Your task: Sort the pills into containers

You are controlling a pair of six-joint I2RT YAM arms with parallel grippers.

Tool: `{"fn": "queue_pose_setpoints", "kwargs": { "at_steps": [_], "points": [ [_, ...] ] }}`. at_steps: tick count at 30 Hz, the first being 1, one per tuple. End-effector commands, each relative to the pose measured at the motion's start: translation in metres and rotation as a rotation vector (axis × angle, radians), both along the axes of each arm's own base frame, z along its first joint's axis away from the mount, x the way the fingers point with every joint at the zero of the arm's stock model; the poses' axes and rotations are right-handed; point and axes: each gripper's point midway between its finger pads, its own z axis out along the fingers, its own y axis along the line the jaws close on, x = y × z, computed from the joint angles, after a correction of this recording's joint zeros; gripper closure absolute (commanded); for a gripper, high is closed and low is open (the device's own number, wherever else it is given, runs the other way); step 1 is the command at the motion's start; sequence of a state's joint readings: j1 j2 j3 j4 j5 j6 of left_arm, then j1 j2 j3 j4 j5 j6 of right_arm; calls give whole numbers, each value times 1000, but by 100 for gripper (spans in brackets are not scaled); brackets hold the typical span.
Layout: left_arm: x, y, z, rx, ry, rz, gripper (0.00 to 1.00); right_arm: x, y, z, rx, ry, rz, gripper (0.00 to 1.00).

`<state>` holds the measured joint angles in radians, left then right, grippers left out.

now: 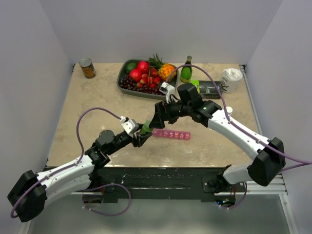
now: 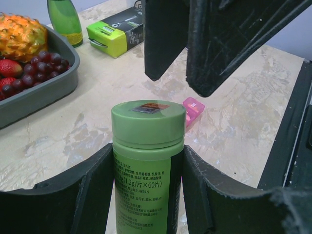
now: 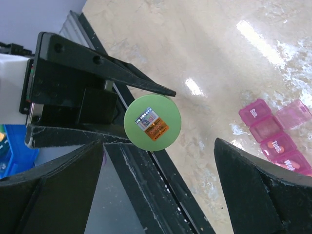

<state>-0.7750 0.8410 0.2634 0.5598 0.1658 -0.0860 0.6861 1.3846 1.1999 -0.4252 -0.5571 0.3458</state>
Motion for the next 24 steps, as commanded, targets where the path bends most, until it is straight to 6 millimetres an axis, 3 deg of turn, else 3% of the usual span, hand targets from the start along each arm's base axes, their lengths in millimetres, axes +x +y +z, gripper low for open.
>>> {"fn": "queue_pose_setpoints", "kwargs": {
  "at_steps": [1, 10, 19, 24],
  "points": [
    [11, -4, 41, -70, -100, 27, 100, 9, 9, 11, 21, 0, -72, 1],
    [14, -11, 47, -58, -114, 11, 100, 5, 22, -2, -15, 0, -50, 1],
    [11, -16, 46, -47, -116, -27, 100, 8, 29, -6, -26, -20, -38, 7],
    [8, -18, 45, -43, -114, -44, 100, 4, 35, 0, 2, -48, 24, 26]
  ]
}}
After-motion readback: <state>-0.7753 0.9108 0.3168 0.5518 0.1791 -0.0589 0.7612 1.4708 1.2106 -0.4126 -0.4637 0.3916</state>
